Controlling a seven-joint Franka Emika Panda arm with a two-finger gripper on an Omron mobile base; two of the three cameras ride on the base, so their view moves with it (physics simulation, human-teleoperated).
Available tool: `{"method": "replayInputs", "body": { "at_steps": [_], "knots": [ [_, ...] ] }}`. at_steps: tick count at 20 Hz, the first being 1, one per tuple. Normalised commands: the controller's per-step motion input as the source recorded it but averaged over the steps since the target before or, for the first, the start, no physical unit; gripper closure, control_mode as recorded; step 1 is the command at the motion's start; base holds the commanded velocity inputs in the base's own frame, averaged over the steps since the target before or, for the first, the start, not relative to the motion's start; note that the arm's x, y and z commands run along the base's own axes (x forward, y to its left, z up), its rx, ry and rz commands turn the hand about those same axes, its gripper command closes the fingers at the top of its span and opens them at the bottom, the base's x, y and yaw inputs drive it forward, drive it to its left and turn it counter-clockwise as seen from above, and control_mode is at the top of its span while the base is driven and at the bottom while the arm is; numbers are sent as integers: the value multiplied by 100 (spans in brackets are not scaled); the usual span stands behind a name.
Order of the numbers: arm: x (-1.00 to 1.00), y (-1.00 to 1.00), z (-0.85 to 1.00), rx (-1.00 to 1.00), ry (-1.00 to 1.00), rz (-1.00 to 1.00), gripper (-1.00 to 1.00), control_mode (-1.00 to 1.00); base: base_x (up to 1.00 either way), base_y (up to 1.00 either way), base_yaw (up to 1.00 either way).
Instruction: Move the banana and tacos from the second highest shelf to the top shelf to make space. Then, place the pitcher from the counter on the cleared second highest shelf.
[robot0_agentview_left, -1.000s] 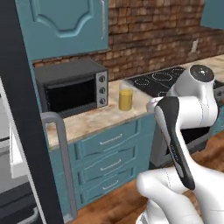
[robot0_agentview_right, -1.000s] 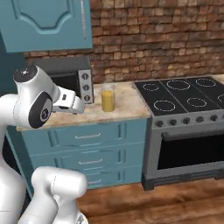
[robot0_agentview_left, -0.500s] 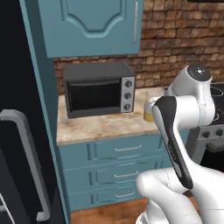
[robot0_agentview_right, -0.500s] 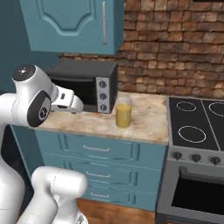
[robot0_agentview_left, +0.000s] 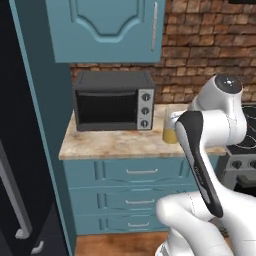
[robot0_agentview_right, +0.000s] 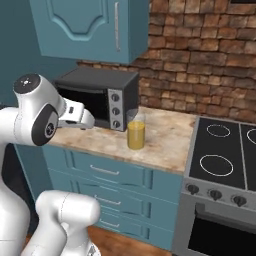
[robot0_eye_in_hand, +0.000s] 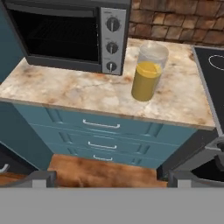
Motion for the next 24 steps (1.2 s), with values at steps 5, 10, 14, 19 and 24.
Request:
{"method": "replayInputs", "body": {
  "at_steps": [5, 10, 14, 19, 24],
  "knots": [
    [4, -1, -3, 0, -1, 1, -100, -100, 33, -8, 16],
    [18, -47, -31, 4, -13, 1, -100, -100, 0, 0, 0],
    [35, -58, -31, 7, -5, 9, -100, -100, 0, 0, 0],
    [30, -42, -21, 6, -3, 6, -100, -100, 0, 0, 0],
    [21, -48, -26, 0, -1, 12, -100, -100, 0, 0, 0]
  ]
}}
